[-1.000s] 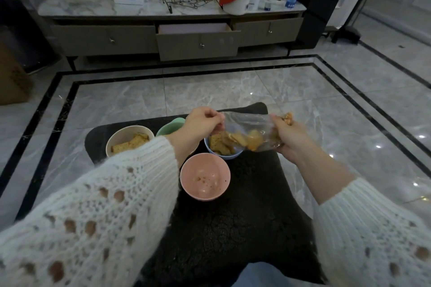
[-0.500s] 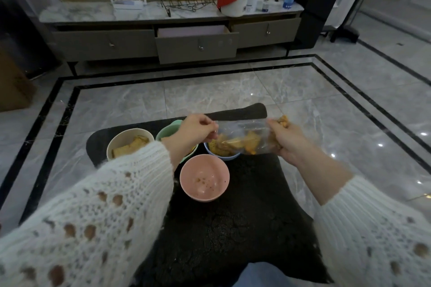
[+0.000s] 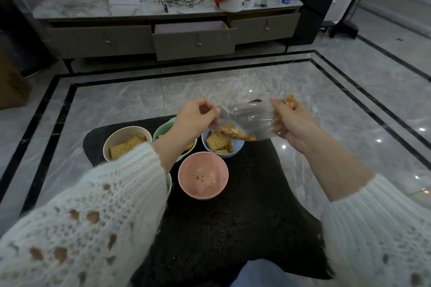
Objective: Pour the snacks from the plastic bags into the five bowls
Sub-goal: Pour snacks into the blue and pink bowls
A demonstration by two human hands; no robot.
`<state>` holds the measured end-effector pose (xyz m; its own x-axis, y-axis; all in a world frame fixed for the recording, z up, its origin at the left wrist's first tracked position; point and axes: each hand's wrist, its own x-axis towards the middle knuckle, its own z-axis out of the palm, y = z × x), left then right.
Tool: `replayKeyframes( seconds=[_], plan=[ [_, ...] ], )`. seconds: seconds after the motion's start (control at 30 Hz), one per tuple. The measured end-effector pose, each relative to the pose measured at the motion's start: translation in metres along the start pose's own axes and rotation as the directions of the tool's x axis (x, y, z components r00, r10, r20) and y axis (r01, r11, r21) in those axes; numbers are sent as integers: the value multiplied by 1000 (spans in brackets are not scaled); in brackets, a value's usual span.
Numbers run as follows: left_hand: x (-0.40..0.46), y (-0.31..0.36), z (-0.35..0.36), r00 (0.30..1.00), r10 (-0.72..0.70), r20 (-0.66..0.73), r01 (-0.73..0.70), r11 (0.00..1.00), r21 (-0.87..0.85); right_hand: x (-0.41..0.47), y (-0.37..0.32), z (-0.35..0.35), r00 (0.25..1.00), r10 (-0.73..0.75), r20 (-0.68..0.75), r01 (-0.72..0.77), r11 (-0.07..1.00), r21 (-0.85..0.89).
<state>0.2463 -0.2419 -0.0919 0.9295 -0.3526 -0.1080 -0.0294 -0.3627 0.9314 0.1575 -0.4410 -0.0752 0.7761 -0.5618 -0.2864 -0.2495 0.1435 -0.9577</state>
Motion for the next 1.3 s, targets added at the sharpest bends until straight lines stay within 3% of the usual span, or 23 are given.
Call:
replayKeyframes(
  seconds=[0.1, 0.23, 0.33, 0.4, 0.57, 0.67, 0.83, 1.3],
  plan=[
    [-1, -7, -1, 995, -80, 59, 79, 997, 27, -1, 5, -1, 999, 41, 32, -40, 999, -35],
    [0, -16, 0, 995, -86, 49, 85, 996, 29, -2, 14, 3, 994, 105, 37, -104, 994, -19],
    [3, -12, -2, 1000, -15, -27, 16, 1000, 17, 0, -1, 7, 1000, 18, 25, -17, 1000, -17],
    [3, -13, -2, 1000, -19, 6, 18, 999, 45, 3, -7, 8, 999, -38, 33, 40, 997, -70],
    [2, -13, 2, 997, -57, 44, 56, 998, 35, -1, 2, 6, 998, 53, 43, -50, 996, -70],
    [4, -5, 1, 999, -24, 41, 26, 999, -39, 0, -5, 1, 1000, 6, 20, -6, 1000, -21],
    [3, -10, 1, 994, -70, 87, 65, 996, 53, -1, 7, -8, 998, 61, 24, -59, 996, -69],
    [8, 24, 3, 981, -3, 192, -5, 999, 41, -11, 17, -21, 984, 177, -16, -174, 979, 107]
  ],
)
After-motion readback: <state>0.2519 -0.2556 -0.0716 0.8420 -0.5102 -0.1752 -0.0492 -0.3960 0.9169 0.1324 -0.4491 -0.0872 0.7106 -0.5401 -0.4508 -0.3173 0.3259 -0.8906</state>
